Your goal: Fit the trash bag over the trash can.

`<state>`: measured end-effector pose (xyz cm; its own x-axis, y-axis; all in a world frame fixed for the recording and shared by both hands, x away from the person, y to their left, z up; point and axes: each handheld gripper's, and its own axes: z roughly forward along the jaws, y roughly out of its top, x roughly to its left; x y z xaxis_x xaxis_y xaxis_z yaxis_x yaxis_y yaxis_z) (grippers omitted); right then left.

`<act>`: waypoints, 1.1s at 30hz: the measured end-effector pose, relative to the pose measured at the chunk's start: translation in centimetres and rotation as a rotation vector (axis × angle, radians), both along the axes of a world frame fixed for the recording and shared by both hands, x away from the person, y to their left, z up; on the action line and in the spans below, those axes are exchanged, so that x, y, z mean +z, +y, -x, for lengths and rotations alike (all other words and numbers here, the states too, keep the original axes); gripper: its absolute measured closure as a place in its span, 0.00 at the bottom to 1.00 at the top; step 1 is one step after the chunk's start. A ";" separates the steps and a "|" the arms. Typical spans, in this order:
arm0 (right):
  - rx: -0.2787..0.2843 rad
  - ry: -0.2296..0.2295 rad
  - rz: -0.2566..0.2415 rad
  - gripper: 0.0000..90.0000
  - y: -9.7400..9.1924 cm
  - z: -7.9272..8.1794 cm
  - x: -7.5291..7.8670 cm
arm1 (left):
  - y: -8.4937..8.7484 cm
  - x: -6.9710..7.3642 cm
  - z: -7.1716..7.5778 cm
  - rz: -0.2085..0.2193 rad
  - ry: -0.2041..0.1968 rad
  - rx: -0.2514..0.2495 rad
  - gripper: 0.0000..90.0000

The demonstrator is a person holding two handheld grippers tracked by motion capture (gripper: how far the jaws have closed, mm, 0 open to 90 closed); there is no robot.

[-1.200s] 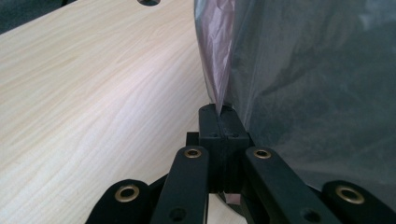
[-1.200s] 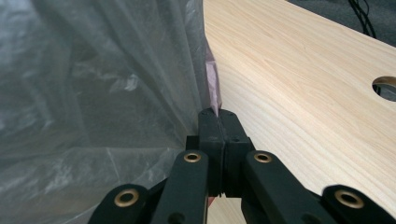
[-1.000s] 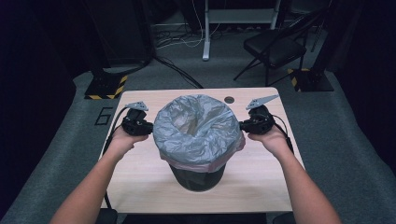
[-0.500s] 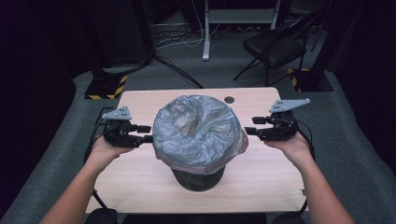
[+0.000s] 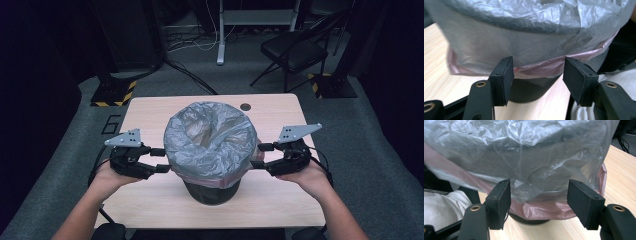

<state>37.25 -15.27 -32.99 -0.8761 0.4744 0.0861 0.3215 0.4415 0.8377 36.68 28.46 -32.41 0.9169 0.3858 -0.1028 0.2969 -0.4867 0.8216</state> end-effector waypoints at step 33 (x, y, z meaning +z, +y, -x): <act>0.028 0.031 0.006 0.98 -0.3 -0.2 -3.6 | 0.5 -5.8 -2.7 -0.151 0.083 0.074 1.00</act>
<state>37.43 -15.56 -36.55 -0.8861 0.4502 0.1103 0.3343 0.4560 0.8248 39.39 28.93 -38.19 0.8759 0.4690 -0.1131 0.4007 -0.5766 0.7120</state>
